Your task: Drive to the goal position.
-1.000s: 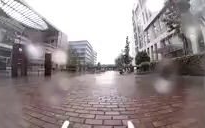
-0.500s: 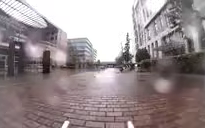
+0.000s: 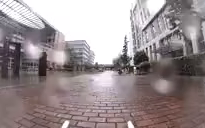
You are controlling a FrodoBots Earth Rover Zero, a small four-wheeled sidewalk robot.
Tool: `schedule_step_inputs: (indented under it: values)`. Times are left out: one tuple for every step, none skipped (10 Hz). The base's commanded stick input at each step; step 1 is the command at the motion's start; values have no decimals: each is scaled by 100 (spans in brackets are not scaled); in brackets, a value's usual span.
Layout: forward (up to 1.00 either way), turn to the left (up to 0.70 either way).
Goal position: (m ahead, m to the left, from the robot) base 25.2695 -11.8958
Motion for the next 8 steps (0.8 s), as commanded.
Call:
schedule_step_inputs:
  values:
    - [70,0]
    - [70,0]
    - [70,0]
    - [70,0]
    - [70,0]
    - [70,0]
    - [70,0]
    - [70,0]
